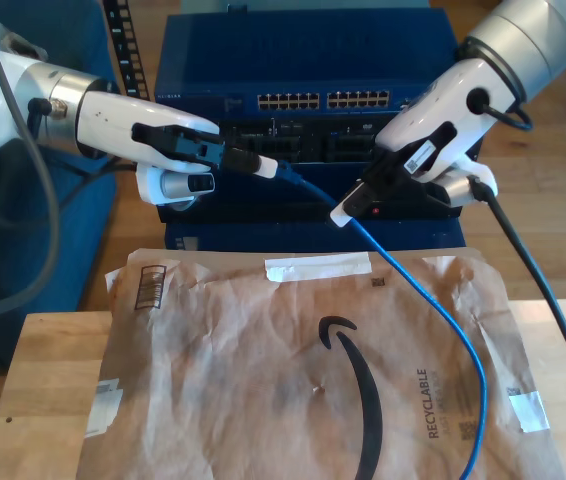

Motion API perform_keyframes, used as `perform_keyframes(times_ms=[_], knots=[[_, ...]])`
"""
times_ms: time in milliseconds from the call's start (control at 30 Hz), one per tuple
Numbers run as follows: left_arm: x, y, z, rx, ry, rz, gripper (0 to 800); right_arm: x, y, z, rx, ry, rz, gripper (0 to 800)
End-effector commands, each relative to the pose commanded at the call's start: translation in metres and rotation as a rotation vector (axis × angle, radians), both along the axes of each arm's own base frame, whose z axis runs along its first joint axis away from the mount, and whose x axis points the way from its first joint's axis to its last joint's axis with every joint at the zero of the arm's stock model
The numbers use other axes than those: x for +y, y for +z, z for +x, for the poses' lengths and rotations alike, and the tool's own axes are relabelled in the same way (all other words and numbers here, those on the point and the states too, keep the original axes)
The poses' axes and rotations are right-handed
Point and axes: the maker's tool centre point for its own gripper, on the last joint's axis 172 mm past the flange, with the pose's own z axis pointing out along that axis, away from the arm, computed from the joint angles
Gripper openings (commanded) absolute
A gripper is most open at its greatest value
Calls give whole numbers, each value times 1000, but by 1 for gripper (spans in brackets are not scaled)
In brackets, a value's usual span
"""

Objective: Grab the cable and plug it in

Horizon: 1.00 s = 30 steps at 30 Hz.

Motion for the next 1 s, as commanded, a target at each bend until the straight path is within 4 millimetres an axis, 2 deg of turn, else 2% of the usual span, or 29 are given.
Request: perform_keyframes(times_ms=[233,300,533,733,767,833,867,900,933,967,1000], knots=[[0,0,0,-1,0,0,298,0,-1,0,-3,4,3,14],[0,-1,0,-3,0,1,243,0,-2,0,-1,4,3,14],[1,-1,1,-9,2,3,161,0,-1,1,-4,3,3,16],[2,-2,5,-15,16,10,44,0,-1,1,-2,3,4,27],[2,-2,5,-14,18,10,38,0,-1,1,-2,3,4,65],[3,-3,5,-11,19,10,23,1,-3,1,-4,7,9,350],[3,-3,4,-10,18,9,20,1,-3,2,-24,19,18,421],[3,-3,4,-4,17,10,16,0,-1,3,-53,32,29,453],[3,-4,4,2,19,10,15,-1,3,6,-84,39,35,526],[4,-6,3,7,17,9,15,-1,8,10,-110,37,36,632],[3,-7,2,15,15,9,16,-1,15,16,-143,26,35,671]])
